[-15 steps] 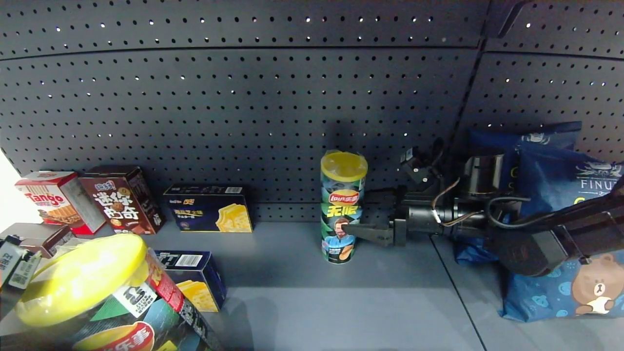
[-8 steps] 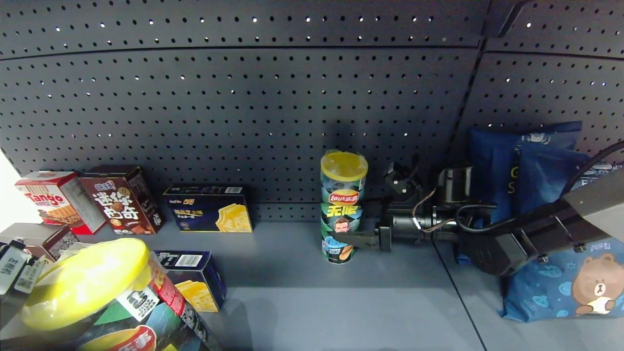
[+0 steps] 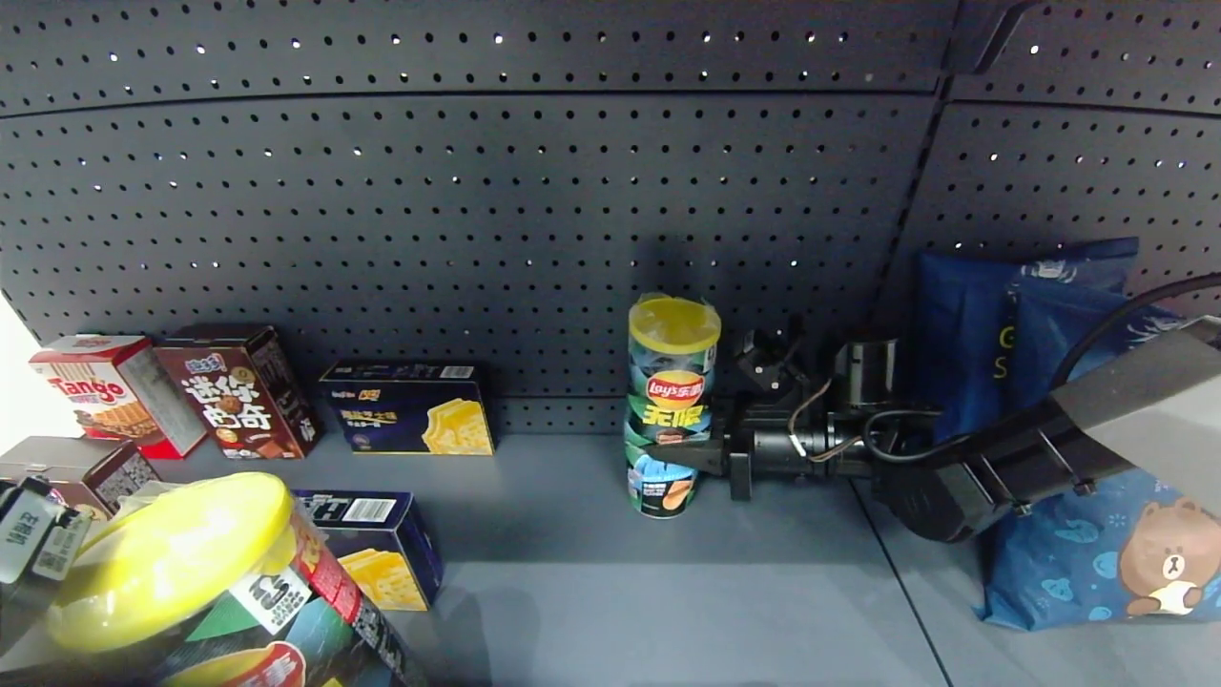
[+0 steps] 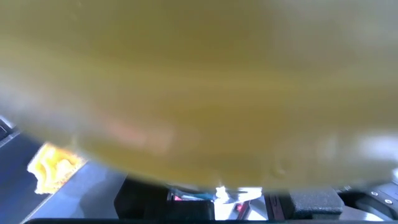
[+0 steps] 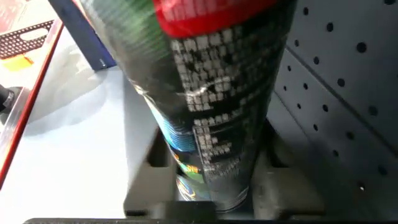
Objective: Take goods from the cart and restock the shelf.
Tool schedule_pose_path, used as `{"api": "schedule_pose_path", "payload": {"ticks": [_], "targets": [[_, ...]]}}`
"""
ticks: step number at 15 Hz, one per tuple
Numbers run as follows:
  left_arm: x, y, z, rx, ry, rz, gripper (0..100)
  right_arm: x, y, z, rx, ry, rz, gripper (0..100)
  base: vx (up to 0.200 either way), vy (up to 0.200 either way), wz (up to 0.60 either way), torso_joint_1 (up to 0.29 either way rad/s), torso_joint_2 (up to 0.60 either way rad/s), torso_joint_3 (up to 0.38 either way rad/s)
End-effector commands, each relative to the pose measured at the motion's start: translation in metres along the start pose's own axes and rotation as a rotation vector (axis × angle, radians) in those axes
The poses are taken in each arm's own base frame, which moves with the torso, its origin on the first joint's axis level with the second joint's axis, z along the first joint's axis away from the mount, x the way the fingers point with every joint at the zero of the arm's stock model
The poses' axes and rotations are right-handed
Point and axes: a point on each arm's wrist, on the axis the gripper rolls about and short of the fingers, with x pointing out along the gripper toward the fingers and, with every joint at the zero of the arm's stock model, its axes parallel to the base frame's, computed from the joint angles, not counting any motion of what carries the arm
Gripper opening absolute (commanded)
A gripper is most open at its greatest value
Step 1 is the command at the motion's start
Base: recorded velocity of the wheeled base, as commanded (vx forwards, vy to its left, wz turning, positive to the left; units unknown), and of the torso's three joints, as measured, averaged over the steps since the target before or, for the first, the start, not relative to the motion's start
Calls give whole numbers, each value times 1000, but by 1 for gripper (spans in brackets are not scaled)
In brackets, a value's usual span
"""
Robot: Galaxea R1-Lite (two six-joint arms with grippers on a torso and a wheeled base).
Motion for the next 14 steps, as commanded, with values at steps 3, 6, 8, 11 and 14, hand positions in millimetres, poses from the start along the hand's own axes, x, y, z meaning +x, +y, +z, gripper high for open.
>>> {"api": "schedule_pose_path", "payload": {"ticks": [3, 6, 8, 11, 14], "targets": [[-1, -1, -8, -12, 16, -1, 0, -10, 20, 12, -8, -4, 18, 0, 0, 0, 0, 0, 0, 0], [-1, -1, -7, -9, 11, 1, 0, -16, 38, 16, -7, 1, 37, 0, 0, 0, 0, 0, 0, 0], [-1, -1, -7, -8, 10, 1, 0, -20, 49, 17, -4, 5, 52, 0, 0, 0, 0, 0, 0, 0], [-3, -2, -8, -5, 5, 2, 0, -26, 62, 19, -4, 8, 68, 0, 0, 0, 0, 0, 0, 0], [-4, -2, -7, -6, 0, 14, 0, -31, 83, 23, -7, 22, 38, 0, 0, 0, 0, 0, 0, 0]]}}
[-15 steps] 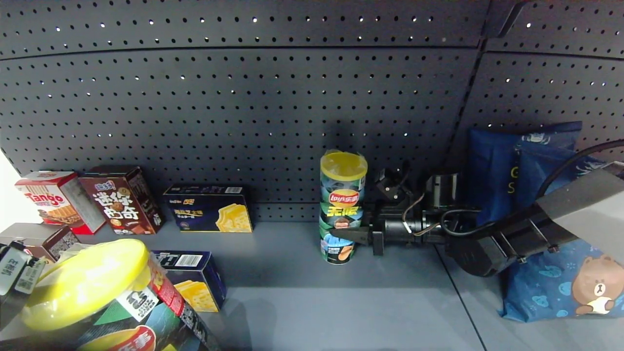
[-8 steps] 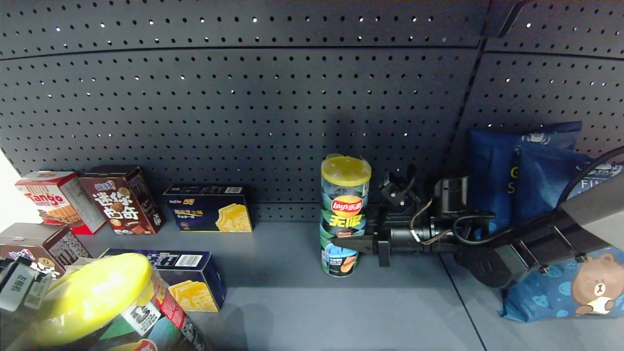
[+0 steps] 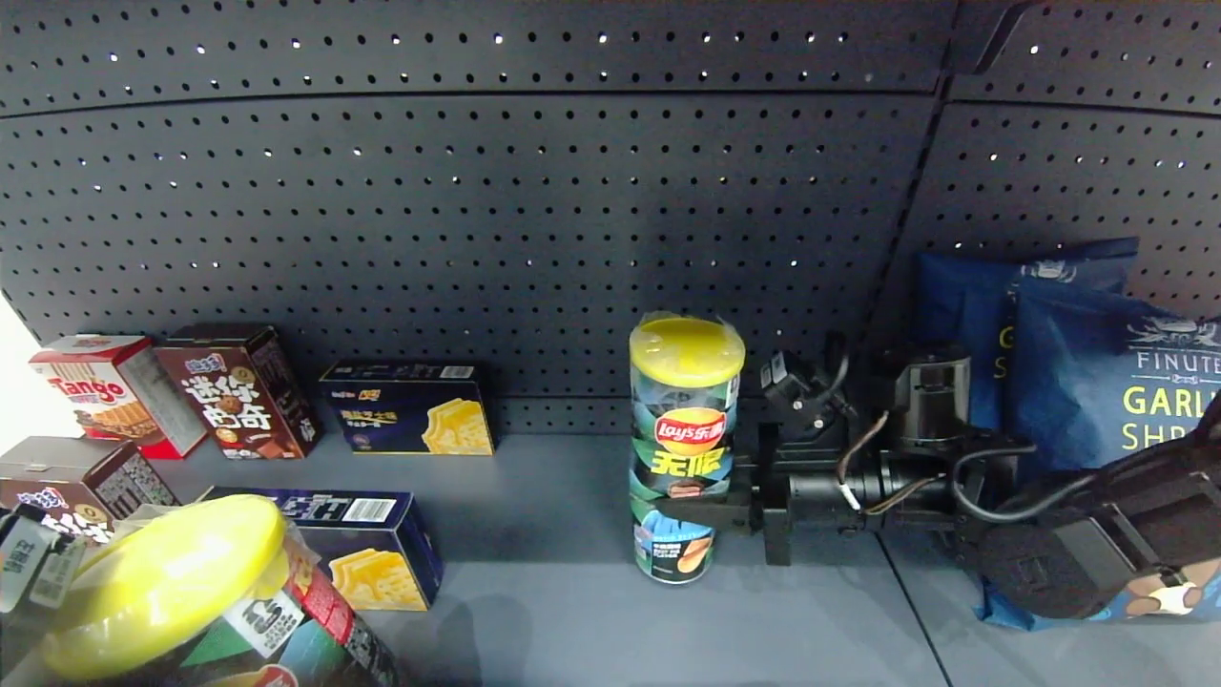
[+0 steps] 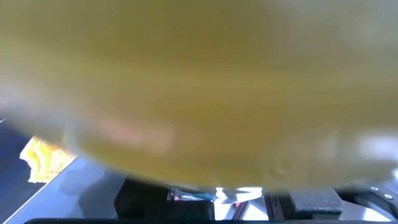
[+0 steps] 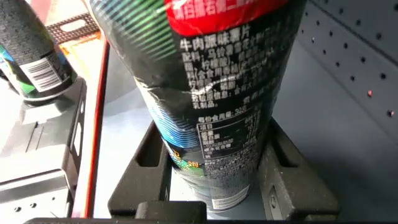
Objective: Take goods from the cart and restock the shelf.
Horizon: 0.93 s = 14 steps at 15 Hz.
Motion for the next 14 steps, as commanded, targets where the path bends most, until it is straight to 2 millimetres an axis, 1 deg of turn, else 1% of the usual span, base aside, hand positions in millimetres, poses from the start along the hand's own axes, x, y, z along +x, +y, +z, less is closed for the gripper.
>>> {"api": "schedule_pose_path", "payload": {"ticks": [1, 4, 8, 12, 14], "targets": [[-1, 0, 0, 3, -5, 4, 0, -6, 18, 14, -28, -19, 10, 0, 0, 0, 0, 0, 0, 0], [-1, 0, 2, 6, -9, 5, 0, -9, 25, 17, -63, -42, 7, 0, 0, 0, 0, 0, 0, 0], [-1, 1, 5, 24, -21, 48, 0, -30, 46, 0, -54, -27, -39, 0, 0, 0, 0, 0, 0, 0], [-1, 0, 6, 26, -22, 46, 0, -46, 62, 0, -63, -36, -35, 0, 0, 0, 0, 0, 0, 0], [-1, 0, 9, 32, -28, 55, 0, -48, 65, -5, -61, -32, -37, 0, 0, 0, 0, 0, 0, 0]]}}
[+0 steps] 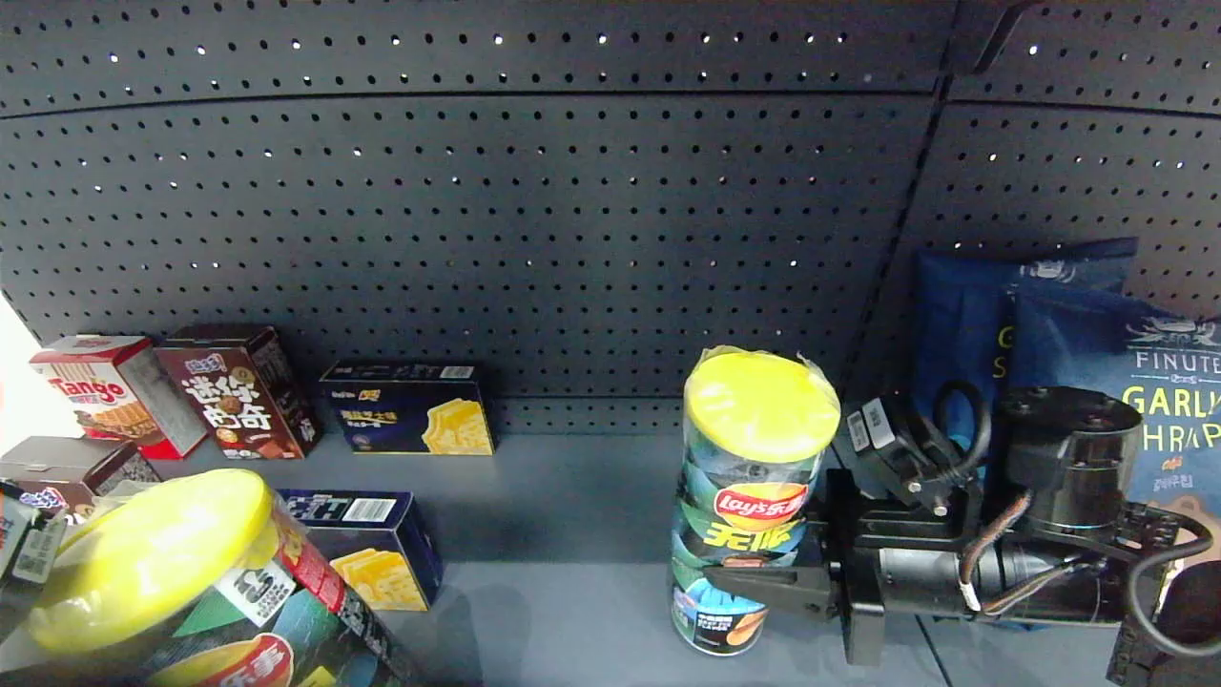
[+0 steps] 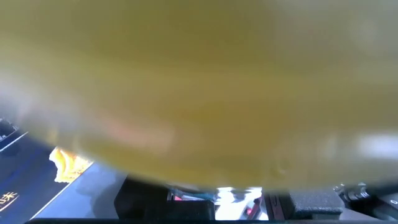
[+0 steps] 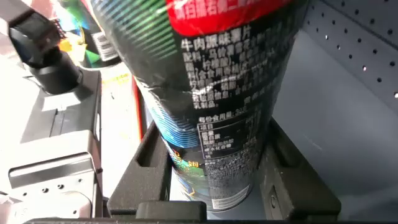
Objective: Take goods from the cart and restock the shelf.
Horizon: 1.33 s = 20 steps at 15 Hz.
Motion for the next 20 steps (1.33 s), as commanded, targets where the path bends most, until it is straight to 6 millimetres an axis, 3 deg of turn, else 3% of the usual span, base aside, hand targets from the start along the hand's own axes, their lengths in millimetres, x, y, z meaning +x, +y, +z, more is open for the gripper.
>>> {"api": "schedule_pose_path", "payload": {"ticks": [1, 6, 17, 18, 20], "targets": [[1, 0, 3, 6, -7, 1, 0, -6, 5, -2, -2, -2, -2, 0, 0, 0, 0, 0, 0, 0], [2, 0, 5, 6, 0, 0, 0, -3, 2, -20, 26, 28, 0, 0, 0, 0, 0, 0, 0, 0], [2, 0, 2, 3, 8, 11, 0, 2, -1, -33, 54, 58, 6, 0, 0, 0, 0, 0, 0, 0], [2, 0, 2, 3, 8, 11, 0, 2, 0, -35, 51, 57, 9, 100, 0, 0, 0, 0, 0, 0], [2, 0, 2, 2, 10, 11, 0, 2, 2, -37, 54, 61, 9, 100, 0, 0, 0, 0, 0, 0]]}}
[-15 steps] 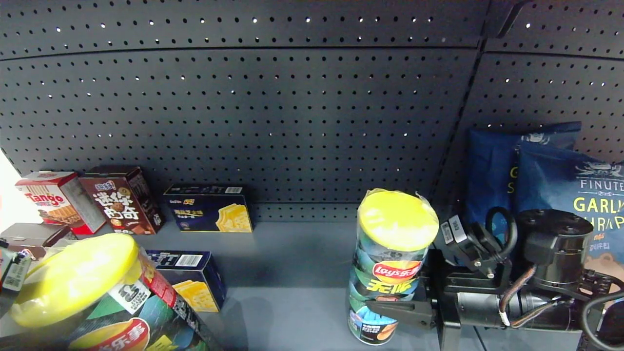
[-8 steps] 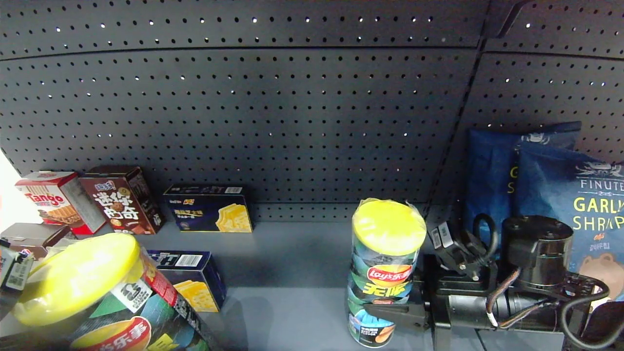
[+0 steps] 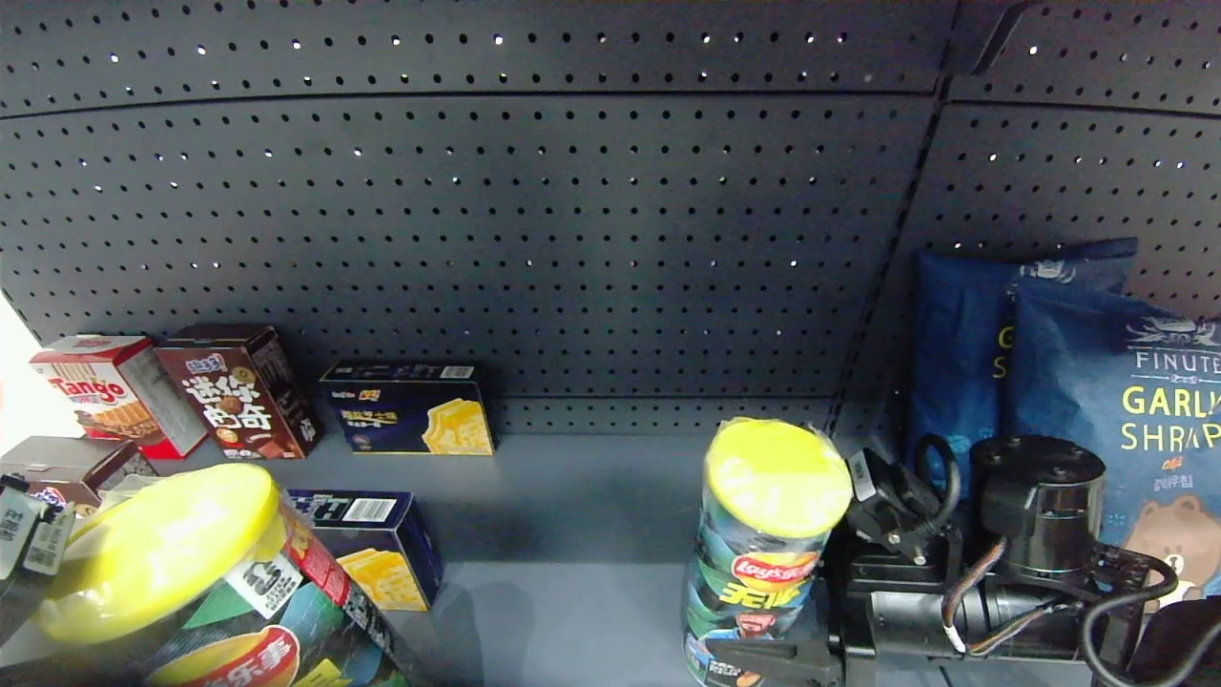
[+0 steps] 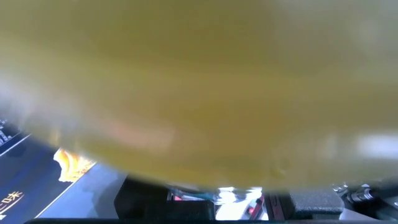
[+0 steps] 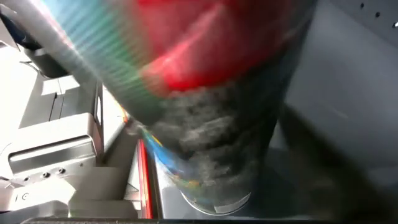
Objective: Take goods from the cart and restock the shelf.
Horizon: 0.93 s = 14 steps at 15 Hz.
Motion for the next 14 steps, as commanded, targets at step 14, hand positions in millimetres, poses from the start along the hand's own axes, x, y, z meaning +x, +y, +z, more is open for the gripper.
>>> {"api": "schedule_pose_path", "payload": {"ticks": [14], "targets": [[11, -1, 29, 56, -36, -30, 0, -78, 51, 15, -58, -86, -155, 100, 0, 0, 0, 0, 0, 0]]}}
